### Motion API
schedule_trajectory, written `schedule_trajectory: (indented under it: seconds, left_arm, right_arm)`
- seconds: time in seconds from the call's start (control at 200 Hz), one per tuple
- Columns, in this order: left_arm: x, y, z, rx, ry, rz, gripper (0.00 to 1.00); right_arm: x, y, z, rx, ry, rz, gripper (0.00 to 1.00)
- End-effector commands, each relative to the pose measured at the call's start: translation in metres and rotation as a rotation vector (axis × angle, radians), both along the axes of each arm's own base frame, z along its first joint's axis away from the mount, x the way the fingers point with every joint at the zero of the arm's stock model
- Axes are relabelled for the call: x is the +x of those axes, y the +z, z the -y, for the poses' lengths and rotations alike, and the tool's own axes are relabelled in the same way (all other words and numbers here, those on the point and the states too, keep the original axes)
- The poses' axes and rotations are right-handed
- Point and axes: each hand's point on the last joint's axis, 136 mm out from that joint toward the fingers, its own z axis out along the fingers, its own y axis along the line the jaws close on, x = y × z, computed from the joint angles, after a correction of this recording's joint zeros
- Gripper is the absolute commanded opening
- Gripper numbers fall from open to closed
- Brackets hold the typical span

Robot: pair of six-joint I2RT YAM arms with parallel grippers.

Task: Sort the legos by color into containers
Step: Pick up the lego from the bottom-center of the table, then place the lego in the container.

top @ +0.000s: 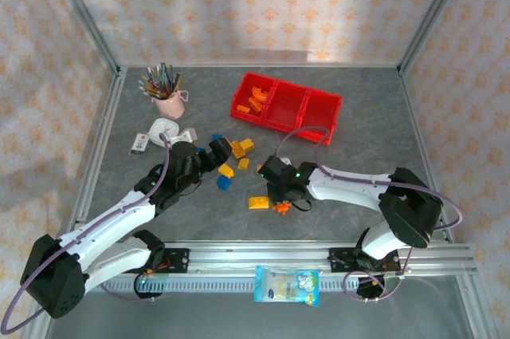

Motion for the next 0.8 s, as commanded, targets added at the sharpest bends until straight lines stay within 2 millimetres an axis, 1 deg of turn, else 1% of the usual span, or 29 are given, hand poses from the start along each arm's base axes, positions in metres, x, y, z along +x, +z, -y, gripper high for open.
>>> schedule_trajectory:
  seconds: [0.0, 0.11, 0.195, 0.325, 0.365, 0.47, 0.586, 0.671, 0.731, 0.796]
  left_arm:
    - [0.007, 0.023, 0.002, 0.027, -0.007, 0.052, 0.99]
    - [0.012, 0.032, 0.000, 0.040, -0.005, 0.070, 0.99]
    - [0.017, 0.038, -0.003, 0.051, -0.002, 0.079, 0.99]
    - [0.027, 0.046, -0.013, 0.045, 0.016, 0.097, 0.99]
    - [0.031, 0.049, -0.017, 0.039, 0.021, 0.103, 0.99]
    - [0.039, 0.057, -0.029, 0.044, 0.048, 0.122, 0.99]
    - [0.048, 0.062, -0.038, 0.062, 0.057, 0.137, 0.99]
    - [0.056, 0.062, -0.043, 0.081, 0.061, 0.131, 0.99]
    - [0.061, 0.062, -0.046, 0.090, 0.067, 0.127, 0.99]
    - [0.066, 0.062, -0.047, 0.093, 0.069, 0.132, 0.99]
  right_arm:
    - [0.025, 0.033, 0.010, 0.016, -0.084, 0.081, 0.24]
    - [0.045, 0.054, 0.014, 0.035, -0.112, 0.123, 0.24]
    - [0.066, 0.073, 0.015, 0.044, -0.136, 0.176, 0.24]
    - [0.105, 0.104, 0.006, 0.073, -0.163, 0.260, 0.24]
    - [0.120, 0.115, 0.004, 0.085, -0.180, 0.299, 0.24]
    - [0.159, 0.132, -0.005, 0.106, -0.211, 0.376, 0.25]
    - [0.203, 0.142, -0.013, 0.138, -0.254, 0.417, 0.24]
    - [0.233, 0.143, -0.016, 0.153, -0.293, 0.451, 0.25]
    - [0.250, 0.148, -0.026, 0.171, -0.282, 0.472, 0.25]
    - [0.269, 0.147, -0.036, 0.158, -0.270, 0.498, 0.25]
